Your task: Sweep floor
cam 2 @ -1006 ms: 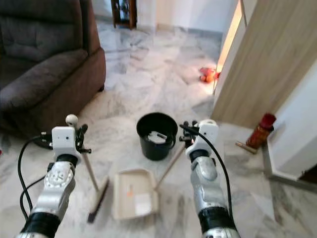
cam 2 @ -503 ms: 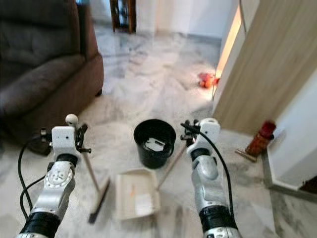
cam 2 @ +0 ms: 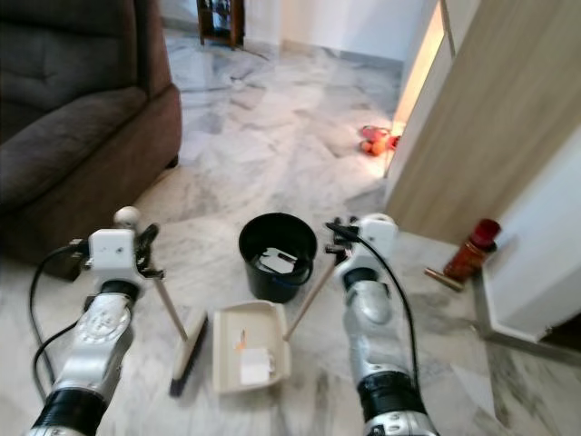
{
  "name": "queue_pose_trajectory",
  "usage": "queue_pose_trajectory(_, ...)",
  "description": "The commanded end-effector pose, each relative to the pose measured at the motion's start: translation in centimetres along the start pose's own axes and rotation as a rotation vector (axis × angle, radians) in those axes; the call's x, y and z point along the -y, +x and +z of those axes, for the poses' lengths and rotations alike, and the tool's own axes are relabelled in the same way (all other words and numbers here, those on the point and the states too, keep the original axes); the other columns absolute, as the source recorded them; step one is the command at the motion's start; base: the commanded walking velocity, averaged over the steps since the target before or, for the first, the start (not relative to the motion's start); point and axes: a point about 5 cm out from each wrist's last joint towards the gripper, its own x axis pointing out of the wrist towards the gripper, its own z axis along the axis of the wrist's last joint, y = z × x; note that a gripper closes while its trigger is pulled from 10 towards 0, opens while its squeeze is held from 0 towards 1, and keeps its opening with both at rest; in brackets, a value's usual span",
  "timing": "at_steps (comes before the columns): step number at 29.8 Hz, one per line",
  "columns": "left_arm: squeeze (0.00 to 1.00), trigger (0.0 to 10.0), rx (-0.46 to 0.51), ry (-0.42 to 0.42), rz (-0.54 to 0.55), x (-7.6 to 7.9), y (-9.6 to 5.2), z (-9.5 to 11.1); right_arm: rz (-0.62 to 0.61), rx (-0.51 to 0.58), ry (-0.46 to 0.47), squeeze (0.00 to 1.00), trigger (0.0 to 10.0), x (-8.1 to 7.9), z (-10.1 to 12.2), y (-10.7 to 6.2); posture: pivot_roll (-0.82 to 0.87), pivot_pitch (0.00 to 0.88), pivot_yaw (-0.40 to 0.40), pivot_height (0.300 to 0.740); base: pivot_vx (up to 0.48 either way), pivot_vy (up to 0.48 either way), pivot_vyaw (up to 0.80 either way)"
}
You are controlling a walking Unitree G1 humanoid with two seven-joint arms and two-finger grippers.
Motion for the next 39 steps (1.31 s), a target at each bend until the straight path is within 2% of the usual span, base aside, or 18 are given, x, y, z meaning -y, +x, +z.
queue_pose_trajectory(1, 0.0, 10.0, 0.06, -0.001, -0.03, 0.96, 0.61, 1.4, -0.026, 0.03, 0.024, 0.0, 10.0, 0.79, 0.69, 0.07, 0.03, 0.028, -0.04, 0.74, 0.0, 0.0, -0.8)
queue_pose_trajectory(8, 0.0, 10.0, 0.062, 0.002, -0.027, 0.91, 0.66, 1.42, -0.019, 0.027, 0.024, 0.0, 10.0, 0.69, 0.68, 0.17, 0.04, 0.028, -0.04, 0.74, 0.0, 0.0, -0.8)
queue_pose_trajectory(22, 0.0, 10.0, 0.06, 0.003, -0.025, 0.86, 0.64, 1.4, 0.011, 0.055, -0.012, 0.0, 10.0, 0.23, 0.91, 0.04, 0.04, 0.03, -0.039, 0.74, 0.0, 0.0, 0.0)
queue_pose_trajectory(30, 0.0, 10.0, 0.058, 0.003, -0.02, 0.8, 0.62, 1.35, 0.01, 0.06, -0.017, 0.0, 10.0, 0.24, 0.96, -0.02, 0.04, 0.031, -0.04, 0.74, 0.0, 0.0, 0.77)
queue_pose_trajectory(39, 0.0, 10.0, 0.056, 0.004, -0.021, 0.8, 0.61, 1.32, -0.014, 0.061, -0.01, 0.0, 10.0, 0.68, 1.0, -0.04, 0.04, 0.033, -0.04, 0.74, 0.0, 0.0, 0.0)
